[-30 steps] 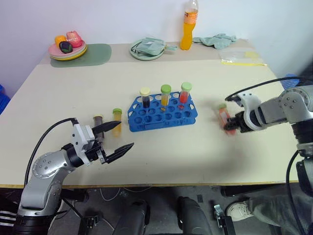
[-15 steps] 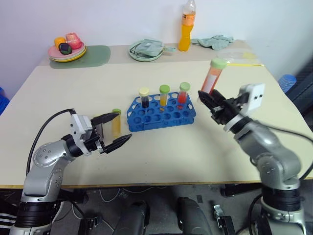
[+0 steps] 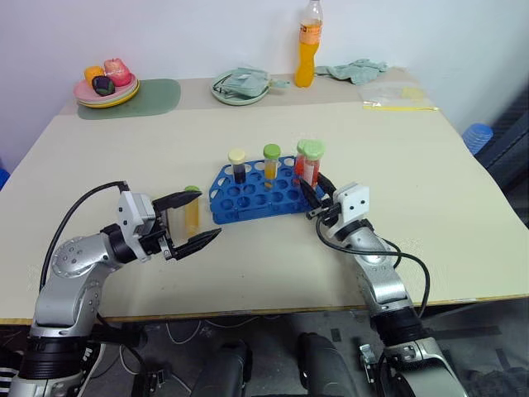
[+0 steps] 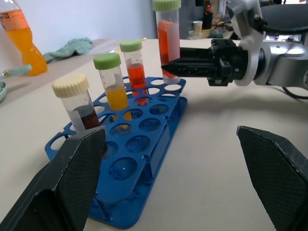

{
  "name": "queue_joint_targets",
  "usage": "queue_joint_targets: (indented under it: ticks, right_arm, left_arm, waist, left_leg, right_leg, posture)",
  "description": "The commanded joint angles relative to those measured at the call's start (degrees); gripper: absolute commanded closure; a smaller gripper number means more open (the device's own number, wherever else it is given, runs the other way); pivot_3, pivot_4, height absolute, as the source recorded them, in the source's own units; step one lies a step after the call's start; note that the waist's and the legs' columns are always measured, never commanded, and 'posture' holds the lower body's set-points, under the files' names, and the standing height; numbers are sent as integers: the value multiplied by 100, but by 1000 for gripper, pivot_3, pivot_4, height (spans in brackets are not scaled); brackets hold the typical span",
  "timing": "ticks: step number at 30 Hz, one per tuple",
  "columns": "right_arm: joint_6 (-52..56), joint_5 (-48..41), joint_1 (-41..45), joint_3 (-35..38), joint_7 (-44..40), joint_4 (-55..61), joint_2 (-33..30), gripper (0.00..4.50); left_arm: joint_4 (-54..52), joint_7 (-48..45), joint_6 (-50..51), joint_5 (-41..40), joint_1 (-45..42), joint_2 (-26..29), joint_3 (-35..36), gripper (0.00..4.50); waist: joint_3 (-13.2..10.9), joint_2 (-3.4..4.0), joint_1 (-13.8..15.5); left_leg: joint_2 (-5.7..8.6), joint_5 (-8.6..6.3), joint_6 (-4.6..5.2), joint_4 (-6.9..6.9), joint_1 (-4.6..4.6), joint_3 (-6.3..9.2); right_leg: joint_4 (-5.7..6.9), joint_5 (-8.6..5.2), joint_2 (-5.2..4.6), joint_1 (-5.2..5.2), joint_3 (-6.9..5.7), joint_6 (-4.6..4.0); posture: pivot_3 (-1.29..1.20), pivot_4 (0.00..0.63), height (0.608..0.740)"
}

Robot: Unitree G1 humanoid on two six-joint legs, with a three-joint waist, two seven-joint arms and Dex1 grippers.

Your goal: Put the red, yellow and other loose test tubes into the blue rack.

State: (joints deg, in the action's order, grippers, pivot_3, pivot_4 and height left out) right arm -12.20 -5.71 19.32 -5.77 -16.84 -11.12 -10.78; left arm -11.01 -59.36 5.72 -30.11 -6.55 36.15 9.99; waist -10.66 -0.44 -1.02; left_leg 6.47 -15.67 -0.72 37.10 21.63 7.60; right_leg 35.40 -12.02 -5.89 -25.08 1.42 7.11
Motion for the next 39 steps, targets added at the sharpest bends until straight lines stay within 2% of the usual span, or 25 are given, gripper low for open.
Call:
queue_joint_targets:
  ticks: [1, 21, 39]
  right_arm:
    - [-212, 52, 75, 47, -4, 12, 115, 3662]
    - [-434, 170, 280, 235, 21, -648, 164, 3662]
    - [-404, 126, 123, 238, -122, -520, 266, 3662]
  left_arm:
    - [-225, 21, -12, -64, 16, 116, 171, 0]
    - [-338, 49, 117, -155, 7, 292, 247, 0]
    - [-419, 112, 203, -151, -19, 294, 256, 0]
  waist:
    - [0, 0, 0]
    - [0, 0, -4]
    - [0, 1, -9]
  left_leg:
    - [-3, 0, 0, -1, -2, 0]
    - [-9, -1, 1, -4, -15, -4]
    - [-13, -2, 1, -4, -18, -4]
  right_leg:
    - [0, 0, 2, 1, 0, -1]
    - [-1, 2, 8, 11, 3, -6]
    - [-2, 3, 11, 13, 3, -8]
  posture:
    - [0, 150, 740]
    - [0, 150, 740]
    - [0, 150, 740]
